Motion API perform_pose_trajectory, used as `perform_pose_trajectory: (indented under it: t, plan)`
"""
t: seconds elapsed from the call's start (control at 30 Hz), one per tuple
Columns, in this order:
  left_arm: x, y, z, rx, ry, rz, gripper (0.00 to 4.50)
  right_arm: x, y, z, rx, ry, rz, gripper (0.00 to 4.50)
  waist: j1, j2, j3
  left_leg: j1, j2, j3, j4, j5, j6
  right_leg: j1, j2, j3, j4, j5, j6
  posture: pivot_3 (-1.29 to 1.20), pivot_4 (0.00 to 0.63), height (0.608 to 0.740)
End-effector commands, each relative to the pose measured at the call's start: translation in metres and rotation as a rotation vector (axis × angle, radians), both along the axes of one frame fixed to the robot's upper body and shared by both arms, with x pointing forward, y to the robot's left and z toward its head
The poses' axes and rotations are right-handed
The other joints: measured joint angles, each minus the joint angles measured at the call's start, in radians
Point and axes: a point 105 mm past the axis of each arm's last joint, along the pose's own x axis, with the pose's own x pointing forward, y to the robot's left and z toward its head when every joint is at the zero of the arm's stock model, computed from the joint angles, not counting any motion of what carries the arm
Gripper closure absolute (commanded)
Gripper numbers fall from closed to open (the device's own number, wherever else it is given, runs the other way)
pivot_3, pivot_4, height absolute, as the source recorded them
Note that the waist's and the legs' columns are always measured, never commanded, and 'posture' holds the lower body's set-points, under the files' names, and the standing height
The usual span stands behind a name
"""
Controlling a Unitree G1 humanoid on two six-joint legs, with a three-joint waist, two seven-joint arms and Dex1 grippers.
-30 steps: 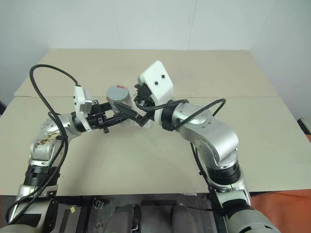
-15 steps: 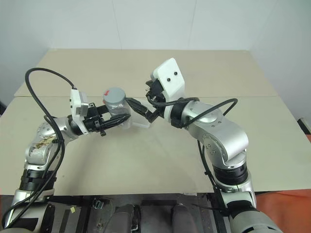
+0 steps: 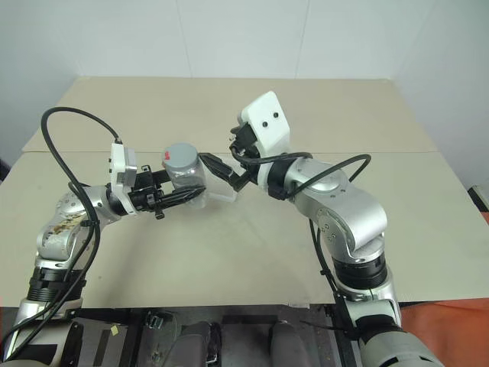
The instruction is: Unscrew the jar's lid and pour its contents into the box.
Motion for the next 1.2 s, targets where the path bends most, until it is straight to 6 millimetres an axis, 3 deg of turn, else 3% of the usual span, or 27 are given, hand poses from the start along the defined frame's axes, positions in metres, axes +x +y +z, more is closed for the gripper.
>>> perform_pose_trajectory:
  t: [0.03,0.3,0.43,0.6,0.8,0.97,1.2]
  plan:
    - [-0.004,-0.002,0.01,0.003,-0.044,-0.02,2.45,-0.004,0.0,0.018,0.026,-0.075,0.008,0.01,0.0,0.0,0.0,0.0,0.0,0.0,0.0,0.0,0.0,0.0,0.0,0.0,0.0,0.0,0.0,0.0,0.15,0.74]
    - [0.009,0.012,0.014,0.01,-0.052,0.04,2.45,-0.003,-0.025,0.013,-0.043,-0.071,0.0,0.01,0.002,0.0,0.0,0.0,0.0,0.0,0.0,0.0,0.0,0.0,0.0,0.0,-0.001,0.0,0.0,0.0,0.15,0.74]
    - [0.013,0.013,0.016,0.004,-0.049,0.036,2.45,-0.022,-0.033,0.017,-0.045,-0.048,0.17,0.01,0.003,0.0,0.0,0.0,0.0,0.0,0.0,0.0,0.0,0.001,0.0,0.0,-0.006,0.0,0.0,0.0,0.15,0.74]
    - [0.014,0.01,0.017,-0.017,-0.028,-0.027,2.45,-0.048,-0.019,0.021,0.029,-0.018,0.424,0.01,-0.004,0.0,0.0,0.0,0.0,0.0,0.0,0.0,0.0,0.001,0.001,0.0,-0.006,0.0,0.0,0.0,0.15,0.74]
    - [0.013,0.005,0.017,0.016,-0.023,-0.114,2.45,-0.033,0.012,0.013,0.026,0.005,0.42,0.01,-0.003,0.0,0.0,0.0,0.0,0.0,0.0,0.0,0.0,0.001,0.001,0.0,-0.006,0.0,0.0,0.0,0.15,0.74]
    - [0.01,0.002,0.017,0.016,-0.026,-0.147,2.45,-0.019,0.023,0.018,0.037,-0.005,0.369,0.01,0.002,0.0,0.0,0.0,0.0,0.002,0.0,0.0,0.0,0.0,0.0,0.0,-0.006,0.0,0.0,0.0,0.15,0.74]
    - [0.007,0.0,0.015,0.015,-0.029,-0.153,2.45,-0.016,0.03,0.021,0.038,-0.014,0.373,0.01,0.002,0.0,0.0,0.0,0.0,0.002,0.0,0.0,0.0,0.0,0.0,0.0,-0.006,0.0,0.0,0.0,0.15,0.74]
